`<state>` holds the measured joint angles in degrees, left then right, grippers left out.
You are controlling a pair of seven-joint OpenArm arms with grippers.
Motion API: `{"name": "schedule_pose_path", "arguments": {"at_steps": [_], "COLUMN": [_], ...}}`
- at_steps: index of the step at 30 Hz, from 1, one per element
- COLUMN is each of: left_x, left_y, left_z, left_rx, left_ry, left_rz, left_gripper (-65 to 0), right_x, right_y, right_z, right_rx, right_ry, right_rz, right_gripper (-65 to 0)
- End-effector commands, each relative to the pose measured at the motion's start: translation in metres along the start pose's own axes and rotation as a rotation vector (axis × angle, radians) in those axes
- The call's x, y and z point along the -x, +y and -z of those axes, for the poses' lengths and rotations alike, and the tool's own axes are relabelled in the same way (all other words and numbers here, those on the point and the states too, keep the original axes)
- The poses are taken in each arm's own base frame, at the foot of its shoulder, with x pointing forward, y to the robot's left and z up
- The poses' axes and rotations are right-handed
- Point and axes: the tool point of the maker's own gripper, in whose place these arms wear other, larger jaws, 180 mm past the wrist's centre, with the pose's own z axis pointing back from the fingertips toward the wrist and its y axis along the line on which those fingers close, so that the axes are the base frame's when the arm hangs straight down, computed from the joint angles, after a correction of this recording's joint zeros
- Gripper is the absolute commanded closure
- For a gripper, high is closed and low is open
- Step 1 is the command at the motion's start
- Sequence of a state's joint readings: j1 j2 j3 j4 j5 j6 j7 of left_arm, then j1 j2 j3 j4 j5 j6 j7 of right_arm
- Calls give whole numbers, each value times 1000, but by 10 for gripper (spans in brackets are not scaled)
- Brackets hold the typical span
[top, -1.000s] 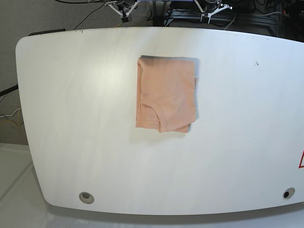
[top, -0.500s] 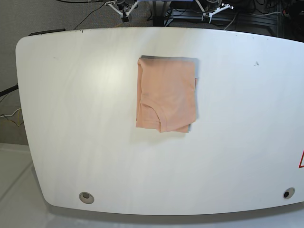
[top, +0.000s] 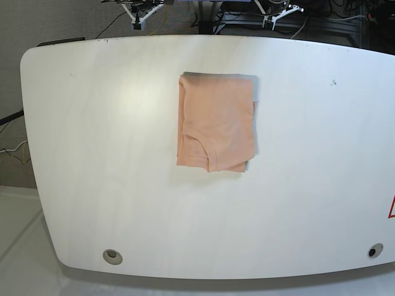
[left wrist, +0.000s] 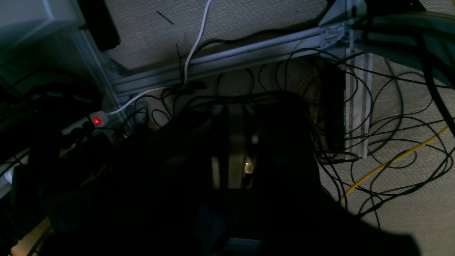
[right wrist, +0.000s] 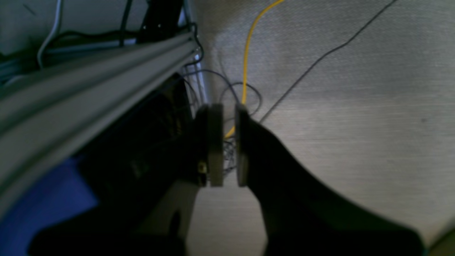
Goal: Fold the T-shirt properly
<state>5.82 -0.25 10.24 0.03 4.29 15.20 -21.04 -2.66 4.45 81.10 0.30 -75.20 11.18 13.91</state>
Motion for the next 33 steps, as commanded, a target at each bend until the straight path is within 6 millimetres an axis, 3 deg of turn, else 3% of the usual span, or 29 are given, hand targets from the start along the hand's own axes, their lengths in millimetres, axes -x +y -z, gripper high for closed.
{"name": "schedule_pose_path", "arguments": {"at_steps": [1, 5, 33], "left_x": [0, 0, 0], "left_y": [0, 0, -1], "left_z": [-1, -1, -1], "left_rx": [-5, -5, -3], "left_ry": [-8, -8, -7], "left_rz": [4, 4, 3], "left_gripper": [0, 0, 0], "right_x": [2, 4, 2], "right_y": [14, 23, 23], "right_z": [1, 2, 2], "right_rx": [-34, -47, -47], "right_ry": [-1, 1, 1], "right_rz": [7, 8, 6], "right_gripper": [-53, -53, -53]}}
